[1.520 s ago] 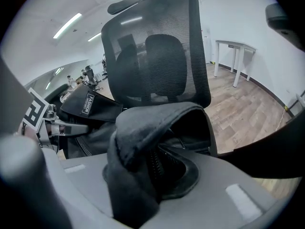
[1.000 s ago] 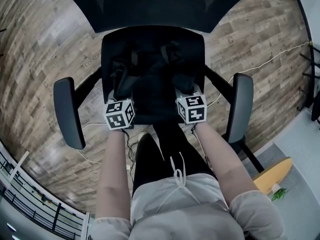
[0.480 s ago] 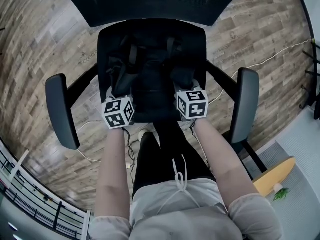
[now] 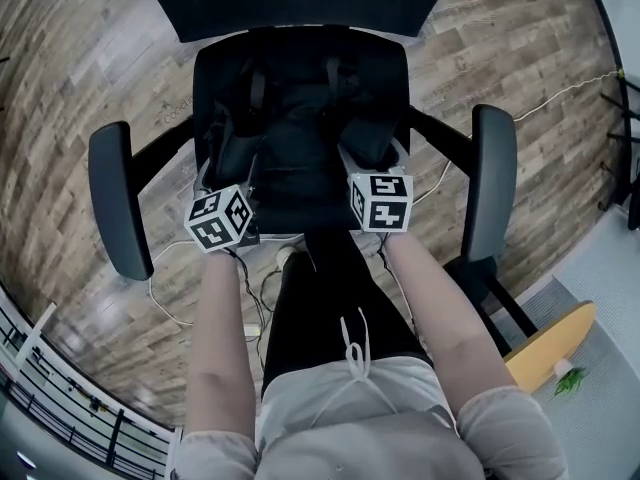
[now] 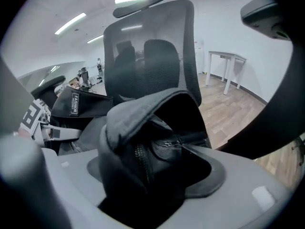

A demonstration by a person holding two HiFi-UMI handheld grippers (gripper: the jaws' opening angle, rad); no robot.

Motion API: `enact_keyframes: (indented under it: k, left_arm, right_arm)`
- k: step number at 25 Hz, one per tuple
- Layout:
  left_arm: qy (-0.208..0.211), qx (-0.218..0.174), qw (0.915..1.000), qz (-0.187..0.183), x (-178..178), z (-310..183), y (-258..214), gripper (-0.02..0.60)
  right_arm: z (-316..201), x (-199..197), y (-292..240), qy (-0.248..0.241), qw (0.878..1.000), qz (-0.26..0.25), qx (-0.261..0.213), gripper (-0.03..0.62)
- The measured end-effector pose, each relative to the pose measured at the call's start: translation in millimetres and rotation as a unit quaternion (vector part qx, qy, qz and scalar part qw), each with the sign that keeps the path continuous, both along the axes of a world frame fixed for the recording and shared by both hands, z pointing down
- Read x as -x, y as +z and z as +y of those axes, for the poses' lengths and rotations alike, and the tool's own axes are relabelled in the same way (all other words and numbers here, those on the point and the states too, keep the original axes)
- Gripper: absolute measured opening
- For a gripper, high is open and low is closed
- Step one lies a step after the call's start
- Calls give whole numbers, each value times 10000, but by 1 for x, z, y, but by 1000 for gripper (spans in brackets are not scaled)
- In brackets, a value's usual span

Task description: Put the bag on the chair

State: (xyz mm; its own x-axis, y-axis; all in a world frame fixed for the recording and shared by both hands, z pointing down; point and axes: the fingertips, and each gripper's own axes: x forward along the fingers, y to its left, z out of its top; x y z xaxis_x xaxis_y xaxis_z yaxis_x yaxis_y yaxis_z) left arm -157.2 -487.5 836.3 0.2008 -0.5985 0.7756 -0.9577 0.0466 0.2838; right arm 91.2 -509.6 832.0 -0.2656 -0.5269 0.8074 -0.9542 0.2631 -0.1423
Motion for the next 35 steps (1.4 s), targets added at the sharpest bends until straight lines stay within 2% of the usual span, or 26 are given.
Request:
enact_keyframes:
  k: [2,3,7,13,15,20,23,24,26,31,35]
  left_arm:
    - [30,-38,10000,78,3,7,-8,395]
    - [86,-85,9999,78,2,11,-13,407]
    - [282,-372,9989,-38,-1,21,-38,420]
    - [377,-688,9969,-1,-1,47,-73,420]
    - [368,-798,9961,10,-2,58,-88,406]
    - [435,-1015,9939,-63,-7,82,-131,254]
    - [415,-1004,9941,-31,-8,99,-156,98]
    - [399,-1030,9939,-32,-7,104,-166,53]
    - [463,-1105,9928,-26,-9,112,-185,6]
    - [769,-1407,9871,-28,-15,132,-238,6]
    - [1016,-1826,9779,-55,-28,161,-301,6]
  right_arm:
    - [4,-7,-9,229,9997,-22,-48,436]
    - [7,-10,-13,314,9995,-52,-62,448]
    - [22,-15,-31,421,9989,-144,-179,451]
    - [59,-8,-59,517,9978,-263,-310,448]
    - [73,-8,-74,524,9975,-243,-416,415]
    - [101,-15,-122,790,9946,-205,-641,196]
    - [116,-20,-150,979,9924,-210,-713,46]
    - [120,-21,-159,999,9918,-211,-763,15]
    - [128,-21,-178,978,9912,-254,-850,0]
    - [145,-9,-236,670,9895,-335,-1232,0]
    - [170,-6,-299,488,9840,-315,-1686,0]
